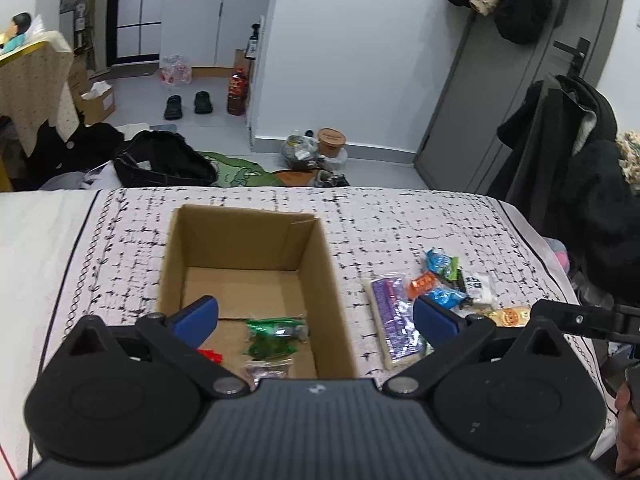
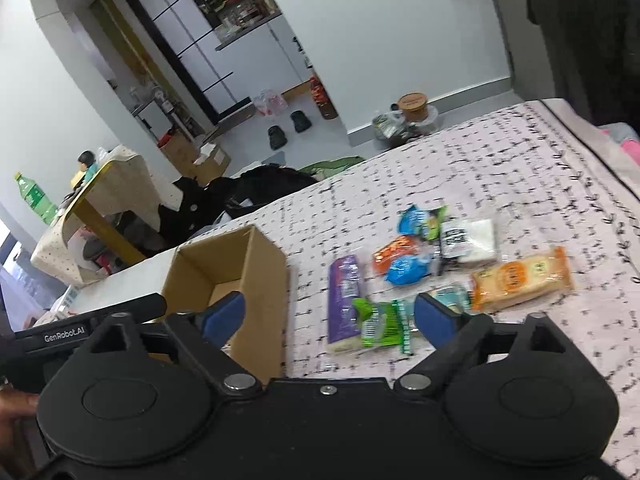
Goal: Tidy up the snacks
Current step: 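Withdraw both open grippers from the box toward the snack pile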
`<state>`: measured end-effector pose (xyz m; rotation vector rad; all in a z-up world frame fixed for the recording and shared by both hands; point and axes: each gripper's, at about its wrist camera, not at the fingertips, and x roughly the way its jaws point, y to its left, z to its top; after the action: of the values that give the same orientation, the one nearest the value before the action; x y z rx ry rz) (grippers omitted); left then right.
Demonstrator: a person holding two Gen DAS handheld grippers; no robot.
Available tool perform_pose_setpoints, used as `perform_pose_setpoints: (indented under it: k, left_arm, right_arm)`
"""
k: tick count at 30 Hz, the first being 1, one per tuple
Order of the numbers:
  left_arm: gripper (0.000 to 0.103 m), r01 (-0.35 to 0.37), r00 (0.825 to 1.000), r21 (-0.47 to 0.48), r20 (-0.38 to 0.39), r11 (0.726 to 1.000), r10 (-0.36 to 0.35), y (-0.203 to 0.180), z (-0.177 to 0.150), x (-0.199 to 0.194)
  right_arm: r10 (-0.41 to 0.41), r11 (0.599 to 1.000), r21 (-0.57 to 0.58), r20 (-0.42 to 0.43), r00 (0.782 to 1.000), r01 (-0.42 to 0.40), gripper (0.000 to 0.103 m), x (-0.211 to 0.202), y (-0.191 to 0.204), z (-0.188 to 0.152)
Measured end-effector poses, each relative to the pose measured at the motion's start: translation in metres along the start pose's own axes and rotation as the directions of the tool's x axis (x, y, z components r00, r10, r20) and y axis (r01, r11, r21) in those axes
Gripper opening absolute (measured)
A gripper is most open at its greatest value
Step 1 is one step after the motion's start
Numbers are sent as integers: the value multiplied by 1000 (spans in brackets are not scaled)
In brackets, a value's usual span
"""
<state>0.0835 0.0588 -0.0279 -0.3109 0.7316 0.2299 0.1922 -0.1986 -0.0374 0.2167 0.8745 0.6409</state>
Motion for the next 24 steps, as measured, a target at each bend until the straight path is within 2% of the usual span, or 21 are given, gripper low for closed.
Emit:
perform_pose_setpoints:
  k: [8,14,24]
  left_arm:
    - [103,91,996,64,-20,994,-90,-29,2,7]
    - [103,135,991,112,-39,985,-131,-47,4,12]
    - [101,203,978,226,-101,953,-185,-76,3,26]
  right_arm:
    - [-33,999,27,16,999,33,97,-14,-22,2]
    - [-52,998,39,22,998,51,97,-22,-36,0]
    - [-90,993,75,28,996,88,97,-27,-58,-4]
